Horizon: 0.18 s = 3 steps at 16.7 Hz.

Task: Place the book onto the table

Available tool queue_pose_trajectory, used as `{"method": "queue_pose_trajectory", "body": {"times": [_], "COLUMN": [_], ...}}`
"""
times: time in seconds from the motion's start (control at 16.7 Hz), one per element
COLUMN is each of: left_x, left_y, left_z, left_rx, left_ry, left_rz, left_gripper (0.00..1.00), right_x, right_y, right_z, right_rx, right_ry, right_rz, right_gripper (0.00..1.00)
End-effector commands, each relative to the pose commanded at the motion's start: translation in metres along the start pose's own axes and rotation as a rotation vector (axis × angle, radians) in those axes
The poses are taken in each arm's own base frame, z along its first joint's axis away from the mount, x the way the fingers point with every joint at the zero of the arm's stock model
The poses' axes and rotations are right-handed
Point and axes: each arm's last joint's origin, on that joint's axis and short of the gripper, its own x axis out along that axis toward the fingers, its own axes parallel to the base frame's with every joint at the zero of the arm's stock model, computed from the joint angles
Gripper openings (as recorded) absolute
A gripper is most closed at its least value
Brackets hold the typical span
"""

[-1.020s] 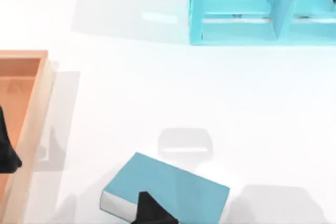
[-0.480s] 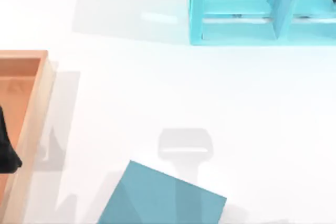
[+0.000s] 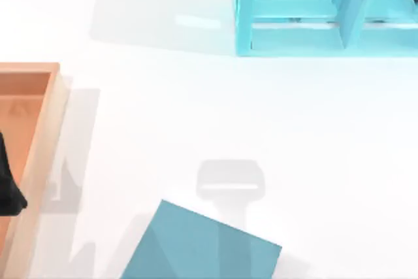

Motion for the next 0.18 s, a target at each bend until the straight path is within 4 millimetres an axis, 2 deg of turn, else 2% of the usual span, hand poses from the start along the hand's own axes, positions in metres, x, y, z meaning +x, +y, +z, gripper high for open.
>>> {"method": "queue_pose_trajectory", "body": {"times": [0.18], "left_x": [0.0000], "left_y": [0.0000], "left_z": [0.0000], "left_rx": [0.000], "left_ry": [0.000], "left_rz": [0.000], "left_gripper": [1.00], "right_x": [0.0013], "right_y": [-0.0006], "right_z": [0.0005], "right_rx": [-0.008], "right_ry": [0.016], "right_rz": [-0.008], "right_gripper": [1.00]}}
